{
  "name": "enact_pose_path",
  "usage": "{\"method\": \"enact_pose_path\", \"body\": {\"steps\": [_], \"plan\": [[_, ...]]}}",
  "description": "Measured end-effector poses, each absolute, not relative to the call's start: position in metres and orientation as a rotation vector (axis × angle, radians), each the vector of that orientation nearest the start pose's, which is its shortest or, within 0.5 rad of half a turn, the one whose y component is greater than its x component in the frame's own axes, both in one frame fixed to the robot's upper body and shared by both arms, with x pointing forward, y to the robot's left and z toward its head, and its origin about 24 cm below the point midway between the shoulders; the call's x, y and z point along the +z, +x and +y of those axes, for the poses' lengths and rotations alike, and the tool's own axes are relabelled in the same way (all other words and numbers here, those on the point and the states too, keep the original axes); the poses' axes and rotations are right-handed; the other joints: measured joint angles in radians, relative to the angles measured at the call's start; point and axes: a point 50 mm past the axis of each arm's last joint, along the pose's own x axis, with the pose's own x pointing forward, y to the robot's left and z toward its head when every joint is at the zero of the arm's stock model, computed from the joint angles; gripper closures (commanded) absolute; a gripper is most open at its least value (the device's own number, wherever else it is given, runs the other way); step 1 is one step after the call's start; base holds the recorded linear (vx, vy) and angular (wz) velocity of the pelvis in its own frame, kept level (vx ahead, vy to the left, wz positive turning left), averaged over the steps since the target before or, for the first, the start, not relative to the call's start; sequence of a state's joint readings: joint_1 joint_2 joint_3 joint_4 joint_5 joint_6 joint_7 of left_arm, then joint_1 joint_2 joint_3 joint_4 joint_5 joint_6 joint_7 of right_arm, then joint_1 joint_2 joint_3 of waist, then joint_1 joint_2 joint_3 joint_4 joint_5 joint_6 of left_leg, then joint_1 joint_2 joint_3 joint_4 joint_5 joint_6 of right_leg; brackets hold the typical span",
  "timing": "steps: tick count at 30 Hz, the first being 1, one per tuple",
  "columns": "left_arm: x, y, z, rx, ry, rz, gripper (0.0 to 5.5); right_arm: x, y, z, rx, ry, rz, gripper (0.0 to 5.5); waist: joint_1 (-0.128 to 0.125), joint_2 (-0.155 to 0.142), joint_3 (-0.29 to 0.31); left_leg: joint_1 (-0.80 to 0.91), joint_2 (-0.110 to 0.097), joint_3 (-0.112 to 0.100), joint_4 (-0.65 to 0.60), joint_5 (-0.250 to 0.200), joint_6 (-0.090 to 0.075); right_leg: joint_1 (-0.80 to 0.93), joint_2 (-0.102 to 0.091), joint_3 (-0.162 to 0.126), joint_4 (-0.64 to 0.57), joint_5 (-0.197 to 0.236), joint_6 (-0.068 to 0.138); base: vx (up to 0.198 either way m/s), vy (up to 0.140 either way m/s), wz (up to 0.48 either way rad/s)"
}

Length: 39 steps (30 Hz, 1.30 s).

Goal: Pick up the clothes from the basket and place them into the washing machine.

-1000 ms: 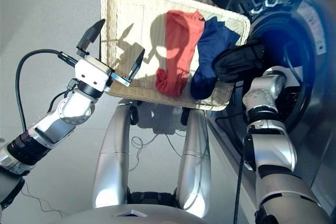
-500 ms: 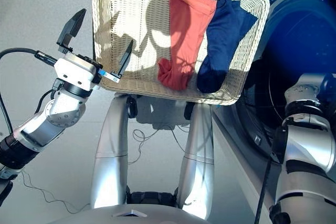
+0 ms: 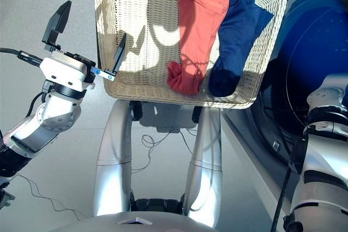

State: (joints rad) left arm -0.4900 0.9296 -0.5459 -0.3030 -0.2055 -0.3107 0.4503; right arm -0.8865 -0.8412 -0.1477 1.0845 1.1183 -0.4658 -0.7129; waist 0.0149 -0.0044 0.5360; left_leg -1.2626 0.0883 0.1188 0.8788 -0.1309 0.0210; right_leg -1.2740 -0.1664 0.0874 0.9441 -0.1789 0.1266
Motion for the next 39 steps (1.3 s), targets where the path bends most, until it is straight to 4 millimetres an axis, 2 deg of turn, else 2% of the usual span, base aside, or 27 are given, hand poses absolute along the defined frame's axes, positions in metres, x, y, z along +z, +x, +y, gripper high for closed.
{"method": "enact_pose_path", "body": {"steps": [4,8,10,13,17,19,20,22,24,25,26,27,29,31,33,35,36,37,39], "plan": [[0.211,0.258,0.140,-0.307,0.457,-0.831,0.00,0.202,0.314,-0.392,-1.142,0.647,-0.486,0.00,-0.019,0.000,0.000,0.009,0.005,0.002,-0.001,0.000,-0.001,0.007,0.004,0.001,-0.002,0.001,-0.001,0.000,0.000,0.000],[0.212,0.258,0.144,-0.267,0.418,-0.834,0.00,0.195,0.330,-0.328,-0.828,0.464,-0.517,0.00,-0.045,0.000,0.000,0.014,0.018,0.006,-0.003,-0.004,-0.007,0.006,0.018,0.005,-0.004,0.004,-0.006,0.000,0.000,0.000],[0.213,0.257,0.143,-0.255,0.393,-0.844,0.00,0.194,0.331,-0.298,-0.708,0.425,-0.551,0.00,-0.050,-0.001,0.000,0.022,0.022,0.008,-0.009,-0.008,-0.012,0.008,0.022,0.007,-0.005,0.004,-0.010,0.044,-0.005,-0.028],[0.210,0.257,0.144,-0.241,0.376,-0.831,0.00,0.180,0.325,-0.255,-0.541,0.344,-0.559,0.00,-0.063,-0.006,-0.001,0.037,0.032,0.010,-0.009,-0.011,-0.019,0.019,0.030,0.009,-0.003,-0.001,-0.015,0.060,-0.008,-0.043],[0.208,0.257,0.143,-0.236,0.363,-0.828,0.00,0.154,0.308,-0.220,-0.366,0.159,-0.518,0.00,-0.072,-0.016,-0.001,0.065,0.036,0.017,-0.028,-0.013,-0.024,0.033,0.037,0.011,-0.007,-0.005,-0.023,0.000,0.000,0.000],[0.202,0.258,0.142,-0.230,0.361,-0.803,0.00,0.145,0.303,-0.200,-0.252,0.068,-0.504,0.00,-0.083,-0.018,0.000,0.088,0.039,0.011,-0.023,-0.015,-0.028,0.061,0.039,0.001,-0.003,-0.012,-0.026,-0.066,0.006,-0.022],[0.199,0.260,0.138,-0.237,0.357,-0.798,0.00,0.145,0.300,-0.194,-0.213,0.046,-0.509,0.00,-0.085,-0.021,-0.005,0.106,0.039,0.011,-0.032,-0.011,-0.032,0.077,0.039,0.005,-0.010,-0.007,-0.024,-0.073,0.024,-0.053],[0.198,0.265,0.129,-0.252,0.364,-0.811,0.00,0.156,0.294,-0.183,-0.142,0.023,-0.571,0.00,-0.093,-0.029,-0.005,0.136,0.041,0.017,-0.062,-0.005,-0.033,0.100,0.041,0.006,-0.038,0.004,-0.030,0.000,0.000,0.000],[0.195,0.278,0.116,-0.252,0.352,-0.801,0.00,0.177,0.293,-0.172,-0.085,0.003,-0.666,0.00,-0.098,-0.035,-0.005,0.156,0.045,0.020,-0.079,0.001,-0.031,0.119,0.046,0.005,-0.063,0.014,-0.023,0.000,0.000,0.000],[0.192,0.286,0.106,-0.251,0.322,-0.787,0.00,0.191,0.290,-0.166,-0.065,0.015,-0.726,0.00,-0.098,-0.038,-0.006,0.164,0.049,0.025,-0.092,0.007,-0.032,0.125,0.052,0.007,-0.078,0.028,-0.030,-0.011,0.014,-0.181],[0.189,0.290,0.101,-0.242,0.303,-0.770,0.00,0.200,0.289,-0.162,-0.047,0.009,-0.772,0.00,-0.096,-0.041,-0.005,0.165,0.051,0.024,-0.095,0.008,-0.032,0.125,0.054,0.008,-0.082,0.025,-0.024,0.000,0.000,0.000],[0.188,0.291,0.094,-0.255,0.293,-0.766,0.00,0.209,0.288,-0.157,-0.034,0.001,-0.811,0.00,-0.114,-0.052,-0.004,0.170,0.052,0.025,-0.097,0.007,-0.034,0.127,0.056,0.010,-0.084,0.024,-0.024,0.000,0.000,0.000],[0.177,0.302,0.082,-0.239,0.280,-0.722,0.00,0.229,0.283,-0.150,-0.020,-0.016,-0.910,0.00,-0.126,-0.066,-0.005,0.178,0.064,0.033,-0.115,0.009,-0.039,0.130,0.069,0.014,-0.108,0.037,-0.029,-0.006,0.030,-0.228],[0.163,0.312,0.078,-0.232,0.346,-0.663,0.00,0.241,0.282,-0.142,0.002,-0.054,-0.967,0.00,-0.140,-0.082,-0.003,0.198,0.074,0.047,-0.120,0.012,-0.045,0.140,0.081,0.025,-0.119,0.054,-0.035,0.004,0.026,-0.329],[0.155,0.315,0.073,-0.240,0.389,-0.641,0.00,0.244,0.281,-0.130,0.027,-0.050,-0.975,0.00,-0.153,-0.088,-0.004,0.217,0.083,0.053,-0.120,-0.001,-0.051,0.154,0.093,0.029,-0.137,0.053,-0.038,0.050,0.042,-0.364],[0.149,0.319,0.069,-0.221,0.365,-0.609,0.00,0.245,0.280,-0.115,0.081,-0.055,-0.973,0.00,-0.160,-0.093,-0.004,0.232,0.087,0.057,-0.126,-0.008,-0.057,0.164,0.105,0.042,-0.159,0.067,-0.032,0.096,0.046,-0.359],[0.147,0.323,0.067,-0.218,0.363,-0.592,0.00,0.246,0.276,-0.107,0.119,-0.058,-0.988,0.00,-0.164,-0.094,-0.005,0.238,0.086,0.059,-0.133,-0.010,-0.058,0.166,0.107,0.051,-0.162,0.073,-0.031,0.004,0.021,-0.296],[0.145,0.323,0.063,-0.228,0.356,-0.581,0.00,0.249,0.274,-0.097,0.160,-0.049,-1.005,0.00,-0.178,-0.098,-0.005,0.245,0.088,0.066,-0.128,-0.016,-0.057,0.169,0.109,0.055,-0.167,0.072,-0.029,0.007,0.023,-0.235],[0.146,0.328,0.059,-0.229,0.368,-0.573,0.00,0.262,0.265,-0.075,0.263,-0.030,-1.064,0.00,-0.187,-0.098,-0.005,0.250,0.100,0.077,-0.129,-0.021,-0.055,0.174,0.120,0.065,-0.177,0.078,-0.027,-0.006,-0.006,-0.263]]}}
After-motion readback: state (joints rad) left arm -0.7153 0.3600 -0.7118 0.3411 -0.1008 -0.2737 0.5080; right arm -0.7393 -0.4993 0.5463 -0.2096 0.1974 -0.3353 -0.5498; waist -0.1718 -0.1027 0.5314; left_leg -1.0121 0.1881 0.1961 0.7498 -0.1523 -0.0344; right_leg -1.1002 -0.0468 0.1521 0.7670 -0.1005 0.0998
